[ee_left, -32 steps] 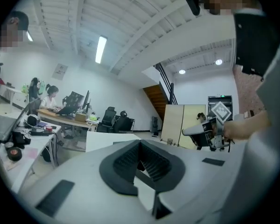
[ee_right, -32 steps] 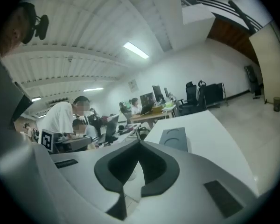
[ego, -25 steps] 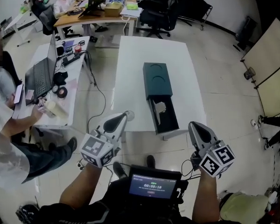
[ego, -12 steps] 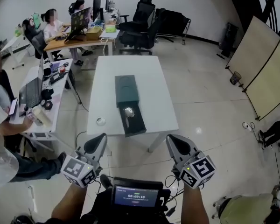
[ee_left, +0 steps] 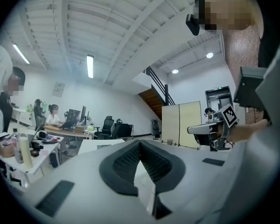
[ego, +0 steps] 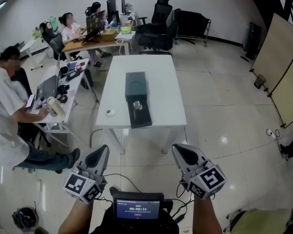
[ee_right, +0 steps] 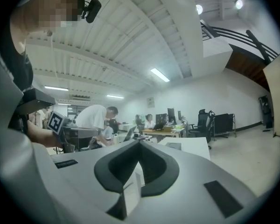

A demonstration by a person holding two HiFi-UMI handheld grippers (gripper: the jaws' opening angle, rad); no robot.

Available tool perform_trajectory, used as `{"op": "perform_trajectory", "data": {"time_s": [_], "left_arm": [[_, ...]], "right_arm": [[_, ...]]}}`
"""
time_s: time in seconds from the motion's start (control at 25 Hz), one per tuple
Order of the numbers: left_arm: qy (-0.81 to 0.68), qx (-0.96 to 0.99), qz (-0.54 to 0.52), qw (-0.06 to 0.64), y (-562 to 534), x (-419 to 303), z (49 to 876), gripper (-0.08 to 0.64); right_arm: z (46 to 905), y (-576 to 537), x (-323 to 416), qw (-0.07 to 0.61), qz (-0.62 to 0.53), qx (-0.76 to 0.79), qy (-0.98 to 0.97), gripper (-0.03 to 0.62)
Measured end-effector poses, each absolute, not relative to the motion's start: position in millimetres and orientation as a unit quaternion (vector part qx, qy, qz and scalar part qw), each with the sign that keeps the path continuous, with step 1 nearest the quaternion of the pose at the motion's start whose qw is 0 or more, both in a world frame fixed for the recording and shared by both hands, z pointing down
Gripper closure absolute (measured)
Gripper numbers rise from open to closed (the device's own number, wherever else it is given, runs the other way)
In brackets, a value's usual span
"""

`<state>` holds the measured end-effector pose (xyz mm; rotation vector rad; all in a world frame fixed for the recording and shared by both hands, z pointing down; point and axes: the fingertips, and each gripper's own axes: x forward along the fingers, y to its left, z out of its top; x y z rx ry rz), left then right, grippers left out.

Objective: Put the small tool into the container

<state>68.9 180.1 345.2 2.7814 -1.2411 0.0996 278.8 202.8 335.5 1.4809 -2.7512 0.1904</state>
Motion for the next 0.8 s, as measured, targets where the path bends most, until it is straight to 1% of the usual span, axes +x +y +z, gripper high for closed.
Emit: {"op": "perform_trajectory", "data": {"time_s": [0.28, 0.52, 0.64, 0.8], "left_arm": [[-0.407, 0.913, 0.012, 0.024, 259.2, -1.7, 321.1, 0.536], [-0.372, 0.928, 0.015, 0.026, 321.4, -84.7, 327.4, 0.537], [-0.365, 0.931, 0.011, 0.009, 346.2, -129.5, 330.7, 0.537], [-0.343, 0.938, 0.010, 0.043, 372.1, -165.0, 350.6, 0.537]], "right_arm": [[316.4, 268.2, 199.3, -0.010, 0.047, 0.458, -0.888, 0.577], [305.2, 335.1, 113.4, -0.009, 0.038, 0.490, -0.871, 0.577], [306.4, 369.6, 68.4, -0.010, 0.038, 0.500, -0.865, 0.577], [318.0, 406.2, 26.1, -0.006, 0.057, 0.511, -0.858, 0.577]]}}
